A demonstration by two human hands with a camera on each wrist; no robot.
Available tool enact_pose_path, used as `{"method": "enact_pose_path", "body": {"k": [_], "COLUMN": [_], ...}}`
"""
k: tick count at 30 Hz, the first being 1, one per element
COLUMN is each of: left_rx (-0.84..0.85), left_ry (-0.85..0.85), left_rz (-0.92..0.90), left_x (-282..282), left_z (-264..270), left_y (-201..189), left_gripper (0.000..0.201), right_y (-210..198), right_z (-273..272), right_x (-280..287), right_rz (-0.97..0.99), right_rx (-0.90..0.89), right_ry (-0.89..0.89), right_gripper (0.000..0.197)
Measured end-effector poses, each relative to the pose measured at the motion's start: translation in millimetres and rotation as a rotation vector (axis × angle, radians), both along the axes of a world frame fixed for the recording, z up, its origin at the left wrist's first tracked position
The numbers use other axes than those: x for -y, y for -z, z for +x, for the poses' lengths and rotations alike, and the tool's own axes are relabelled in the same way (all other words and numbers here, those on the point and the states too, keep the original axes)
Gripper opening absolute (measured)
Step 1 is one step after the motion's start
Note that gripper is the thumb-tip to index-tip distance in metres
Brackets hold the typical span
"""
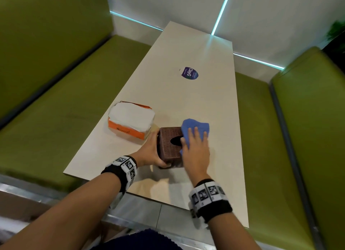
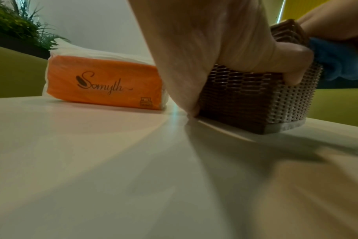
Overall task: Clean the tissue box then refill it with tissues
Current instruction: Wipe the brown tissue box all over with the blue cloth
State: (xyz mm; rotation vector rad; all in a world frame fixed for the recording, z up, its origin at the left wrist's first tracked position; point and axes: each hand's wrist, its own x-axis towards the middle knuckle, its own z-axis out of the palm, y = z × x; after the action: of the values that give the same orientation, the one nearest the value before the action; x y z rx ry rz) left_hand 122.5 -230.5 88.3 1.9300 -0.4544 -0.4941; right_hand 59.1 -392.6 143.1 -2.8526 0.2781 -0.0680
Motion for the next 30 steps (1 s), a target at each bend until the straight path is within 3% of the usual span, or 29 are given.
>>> {"method": "enact_pose_path", "body": {"k": [1,4,5,7,9,14,16,18,19,21,22,23,25,26,30], "left_rx": [-0.011,-0.151,-0.172,-0.074,0.013,0.041,0.054,0.021,0.095,0.159,0.097,0.174,0.249,0.154,0.082], "left_ry": [0.010,0.016,0.018,-0.002,-0.044,-0.016,-0.019,-0.026,-0.001,0.078,0.021,0.067,0.030,-0.001,0.007], "left_rz": [0.018,0.130,0.147,0.118,0.112,0.030,0.078,0.099,0.129,0.091,-0.003,0.057,0.174,0.151,0.075], "left_x": [-0.4,-4.6,-5.5,-3.3,1.0,1.8,3.1,2.9,2.1,4.1,7.7,4.1,4.0,2.5,4.6], "left_z": [1.1,-0.6,-2.4,-2.3,1.0,0.9,1.4,3.3,6.3,7.9,6.8,6.8,9.4,10.8,10.0], "left_y": [0.1,-0.6,-5.8,-13.4,-10.1,-9.1,-5.5,-3.6,-0.8,-0.6,-9.0,-11.9,2.7,6.6,8.4], "left_gripper": [0.118,0.076,0.075,0.103,0.127,0.129,0.130,0.127,0.115,0.060,0.043,0.049,0.109,0.126,0.129], "right_y": [0.0,-0.1,-2.3,-2.6,-4.8,-6.1,-0.8,0.8,3.3,4.9,2.1,0.5,-5.2,-10.6,-19.3], "right_z": [-2.6,-3.8,0.7,15.6,28.3,10.6,-5.0,-14.0,-14.8,-10.0,-3.2,5.8,24.4,30.3,27.6], "right_x": [-18.1,-49.9,-50.4,-30.3,-0.4,43.0,24.2,-12.4,-29.6,-51.7,-54.8,-49.6,-24.6,-9.5,39.7], "right_rz": [-0.056,0.042,0.049,0.034,0.010,0.147,0.065,-0.010,-0.016,0.044,0.053,0.035,-0.030,-0.071,0.042], "right_rx": [0.024,0.018,0.002,-0.042,-0.057,-0.036,0.017,0.085,0.088,0.062,0.055,0.024,-0.072,-0.102,-0.117], "right_ry": [-0.083,-0.269,-0.306,-0.312,-0.208,0.157,0.136,-0.001,-0.057,-0.151,-0.188,-0.208,-0.200,-0.158,0.109], "right_gripper": [0.055,0.056,0.058,0.051,0.050,0.051,0.049,0.049,0.052,0.056,0.057,0.058,0.054,0.054,0.051]}}
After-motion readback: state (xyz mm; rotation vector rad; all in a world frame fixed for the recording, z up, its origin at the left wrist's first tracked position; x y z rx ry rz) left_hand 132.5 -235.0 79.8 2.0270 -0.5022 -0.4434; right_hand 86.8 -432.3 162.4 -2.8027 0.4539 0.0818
